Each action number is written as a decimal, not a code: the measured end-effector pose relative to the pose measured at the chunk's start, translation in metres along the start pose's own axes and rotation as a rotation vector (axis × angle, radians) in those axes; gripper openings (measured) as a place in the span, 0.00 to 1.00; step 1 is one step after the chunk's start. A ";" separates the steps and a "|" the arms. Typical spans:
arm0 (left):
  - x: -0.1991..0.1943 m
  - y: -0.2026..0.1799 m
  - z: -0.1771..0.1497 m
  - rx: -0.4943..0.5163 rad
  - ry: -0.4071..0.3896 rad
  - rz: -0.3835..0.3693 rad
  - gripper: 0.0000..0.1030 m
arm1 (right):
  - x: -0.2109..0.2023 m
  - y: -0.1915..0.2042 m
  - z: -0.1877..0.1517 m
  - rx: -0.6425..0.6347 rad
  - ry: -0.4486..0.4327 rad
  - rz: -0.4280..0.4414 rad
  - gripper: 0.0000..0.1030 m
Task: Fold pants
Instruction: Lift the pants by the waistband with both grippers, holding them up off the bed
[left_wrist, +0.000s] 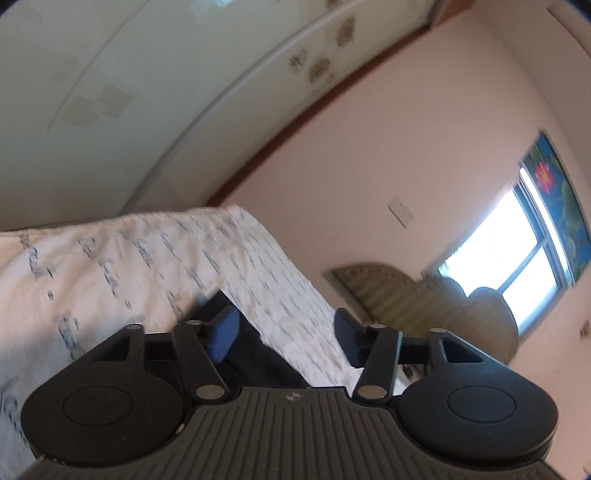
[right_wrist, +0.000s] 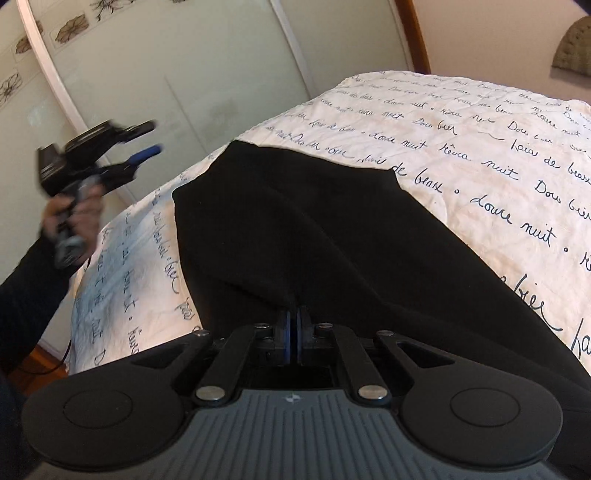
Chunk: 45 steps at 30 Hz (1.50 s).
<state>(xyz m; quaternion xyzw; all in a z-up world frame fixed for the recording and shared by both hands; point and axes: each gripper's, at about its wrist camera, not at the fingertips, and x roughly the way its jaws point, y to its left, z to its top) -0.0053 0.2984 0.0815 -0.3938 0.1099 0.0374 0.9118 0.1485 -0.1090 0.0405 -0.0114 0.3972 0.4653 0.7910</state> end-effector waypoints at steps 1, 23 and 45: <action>-0.003 -0.005 -0.007 0.012 0.016 -0.002 0.61 | -0.002 0.000 0.000 0.002 -0.005 -0.003 0.03; 0.046 0.064 -0.029 -0.490 0.249 0.199 0.64 | -0.018 0.011 -0.002 0.038 -0.093 -0.023 0.03; 0.083 0.041 -0.018 -0.307 0.316 0.262 0.01 | -0.016 0.008 -0.005 0.070 -0.091 -0.025 0.03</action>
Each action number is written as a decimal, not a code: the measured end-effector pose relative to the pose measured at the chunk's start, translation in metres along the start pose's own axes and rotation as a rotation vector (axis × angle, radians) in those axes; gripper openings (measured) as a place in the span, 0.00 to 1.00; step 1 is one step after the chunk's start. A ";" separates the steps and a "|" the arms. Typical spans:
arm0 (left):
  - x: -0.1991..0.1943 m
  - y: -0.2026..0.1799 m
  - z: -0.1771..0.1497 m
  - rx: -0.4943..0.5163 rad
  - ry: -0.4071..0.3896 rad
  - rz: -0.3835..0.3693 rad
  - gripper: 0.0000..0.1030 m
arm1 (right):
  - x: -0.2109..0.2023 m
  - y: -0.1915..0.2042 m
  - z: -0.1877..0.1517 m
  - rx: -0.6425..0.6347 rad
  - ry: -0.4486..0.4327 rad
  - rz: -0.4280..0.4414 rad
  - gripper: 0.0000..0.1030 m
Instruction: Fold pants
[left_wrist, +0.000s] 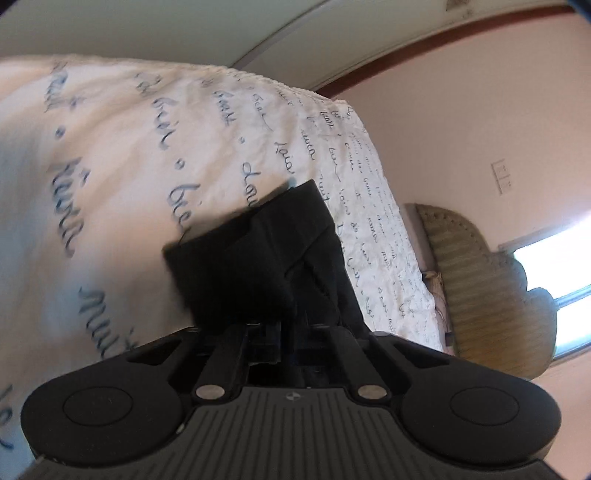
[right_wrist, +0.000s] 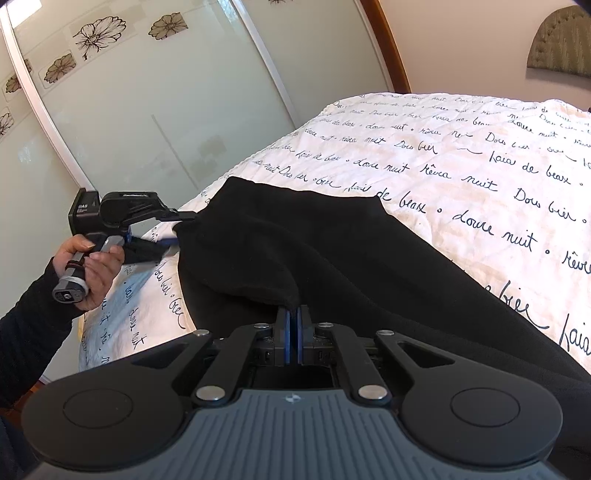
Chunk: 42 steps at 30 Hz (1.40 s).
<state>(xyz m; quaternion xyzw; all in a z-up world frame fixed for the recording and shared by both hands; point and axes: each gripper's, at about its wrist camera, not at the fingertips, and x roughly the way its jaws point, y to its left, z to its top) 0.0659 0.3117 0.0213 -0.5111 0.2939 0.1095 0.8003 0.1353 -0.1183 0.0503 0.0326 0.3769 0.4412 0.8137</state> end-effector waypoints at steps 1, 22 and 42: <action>-0.003 -0.007 0.004 0.014 -0.003 -0.009 0.02 | -0.001 0.001 0.000 0.001 -0.001 -0.001 0.03; -0.014 0.025 -0.002 0.090 0.050 0.047 0.12 | -0.001 0.037 -0.017 -0.065 0.017 0.025 0.03; -0.022 -0.031 -0.139 -0.002 0.387 -0.240 0.25 | 0.024 0.022 -0.060 0.063 0.021 0.008 0.04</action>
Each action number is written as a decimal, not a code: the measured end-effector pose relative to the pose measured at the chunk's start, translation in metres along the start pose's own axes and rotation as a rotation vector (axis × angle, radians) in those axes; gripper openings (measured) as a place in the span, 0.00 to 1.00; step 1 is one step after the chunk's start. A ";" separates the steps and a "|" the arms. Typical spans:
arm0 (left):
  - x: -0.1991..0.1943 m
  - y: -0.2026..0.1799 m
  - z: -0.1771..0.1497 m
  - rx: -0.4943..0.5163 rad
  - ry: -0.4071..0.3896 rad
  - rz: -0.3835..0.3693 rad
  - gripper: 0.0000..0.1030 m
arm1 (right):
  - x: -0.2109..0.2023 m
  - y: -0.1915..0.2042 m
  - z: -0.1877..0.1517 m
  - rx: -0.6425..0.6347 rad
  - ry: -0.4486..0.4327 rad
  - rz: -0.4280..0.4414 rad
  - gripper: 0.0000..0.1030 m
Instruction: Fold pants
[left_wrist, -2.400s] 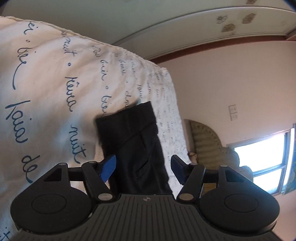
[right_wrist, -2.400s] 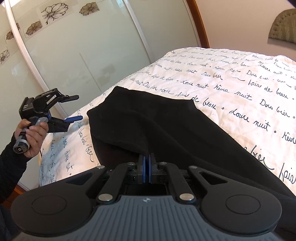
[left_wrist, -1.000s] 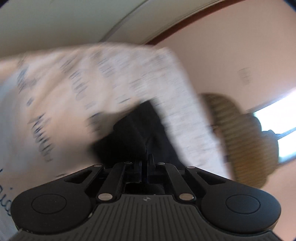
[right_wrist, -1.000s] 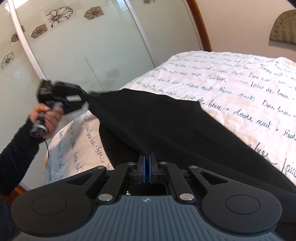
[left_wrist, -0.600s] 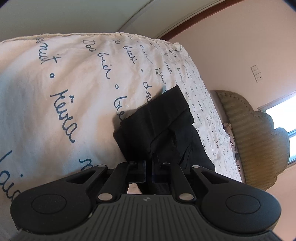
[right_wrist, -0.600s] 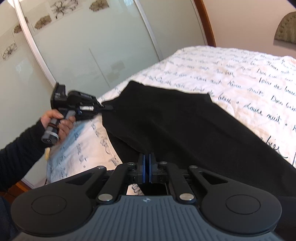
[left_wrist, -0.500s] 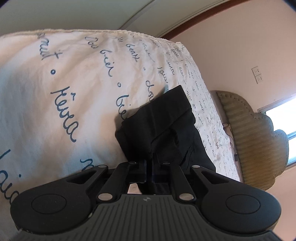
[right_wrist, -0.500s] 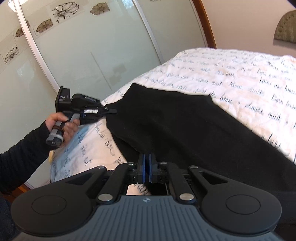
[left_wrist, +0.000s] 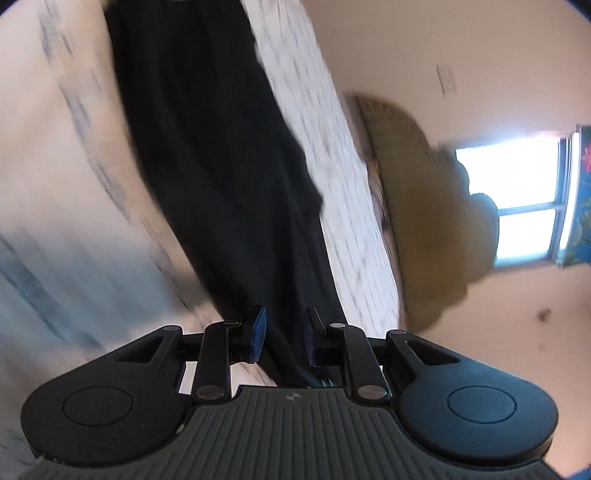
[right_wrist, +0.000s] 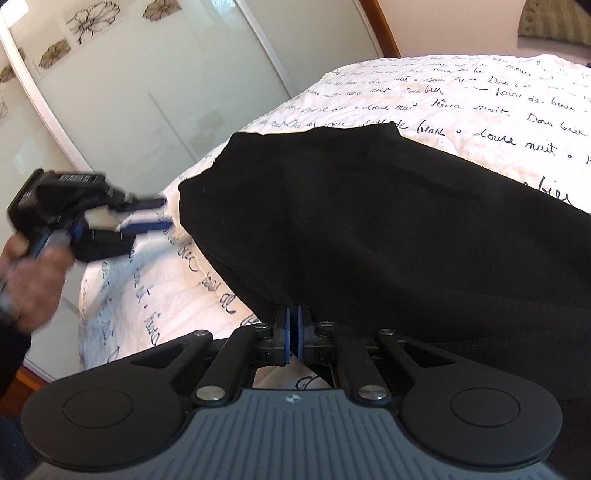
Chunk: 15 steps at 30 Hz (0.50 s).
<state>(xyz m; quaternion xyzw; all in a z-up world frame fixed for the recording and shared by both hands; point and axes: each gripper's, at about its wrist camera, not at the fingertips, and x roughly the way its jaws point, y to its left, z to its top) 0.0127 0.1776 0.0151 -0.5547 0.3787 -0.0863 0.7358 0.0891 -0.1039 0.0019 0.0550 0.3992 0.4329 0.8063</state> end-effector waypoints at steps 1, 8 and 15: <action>0.015 -0.001 -0.006 -0.028 0.035 0.012 0.25 | -0.002 0.002 0.000 -0.003 -0.006 -0.001 0.04; 0.063 -0.013 -0.016 -0.088 0.084 0.051 0.25 | -0.015 0.008 -0.001 -0.004 -0.056 0.005 0.04; 0.081 -0.016 -0.021 -0.051 0.093 0.082 0.37 | -0.013 0.008 -0.007 0.004 -0.055 0.006 0.05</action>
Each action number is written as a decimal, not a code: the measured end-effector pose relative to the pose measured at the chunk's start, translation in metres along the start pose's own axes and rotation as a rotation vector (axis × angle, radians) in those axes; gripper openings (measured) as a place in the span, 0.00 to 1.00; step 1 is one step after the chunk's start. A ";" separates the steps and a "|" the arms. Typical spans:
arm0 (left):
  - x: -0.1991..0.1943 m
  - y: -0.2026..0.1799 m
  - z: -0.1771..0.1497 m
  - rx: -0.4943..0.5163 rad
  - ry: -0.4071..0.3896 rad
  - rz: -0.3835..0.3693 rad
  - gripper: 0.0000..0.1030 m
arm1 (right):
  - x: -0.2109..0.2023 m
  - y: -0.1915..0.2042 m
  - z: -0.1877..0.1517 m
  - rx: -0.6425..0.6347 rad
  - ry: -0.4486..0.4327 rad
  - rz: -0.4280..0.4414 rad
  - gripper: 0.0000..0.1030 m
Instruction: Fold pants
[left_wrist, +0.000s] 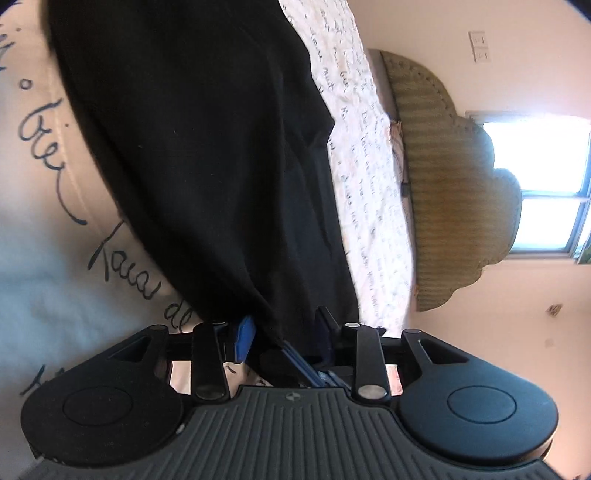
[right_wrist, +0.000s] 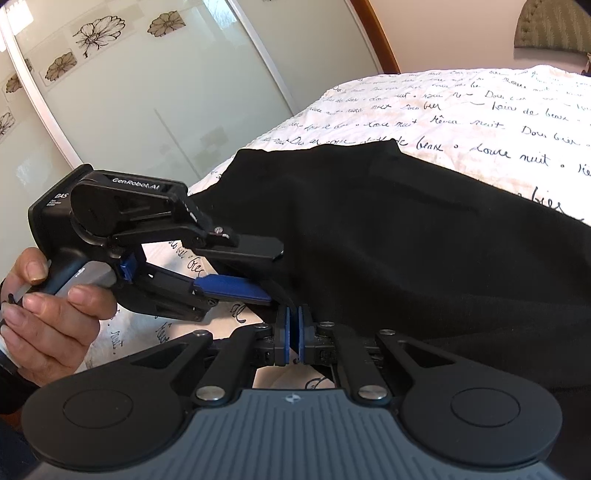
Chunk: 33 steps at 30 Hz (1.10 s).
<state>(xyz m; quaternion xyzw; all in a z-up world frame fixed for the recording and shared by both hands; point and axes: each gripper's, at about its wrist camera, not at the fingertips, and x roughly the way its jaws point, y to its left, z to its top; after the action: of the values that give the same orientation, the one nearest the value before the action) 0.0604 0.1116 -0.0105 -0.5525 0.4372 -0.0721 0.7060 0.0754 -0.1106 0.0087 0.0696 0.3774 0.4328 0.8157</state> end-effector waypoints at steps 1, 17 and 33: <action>0.004 0.004 0.001 -0.002 -0.005 0.040 0.37 | 0.002 -0.001 0.001 0.005 -0.004 0.003 0.05; 0.006 0.043 -0.015 0.272 -0.133 -0.144 0.17 | -0.198 -0.182 0.044 0.725 -0.375 -0.558 0.86; 0.011 0.047 -0.012 0.240 -0.104 -0.252 0.22 | -0.104 -0.239 0.091 0.563 0.251 -1.002 0.55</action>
<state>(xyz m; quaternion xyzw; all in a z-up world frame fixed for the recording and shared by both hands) 0.0401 0.1145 -0.0560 -0.5177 0.3160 -0.1829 0.7737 0.2578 -0.3170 0.0253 0.0452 0.5583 -0.1174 0.8200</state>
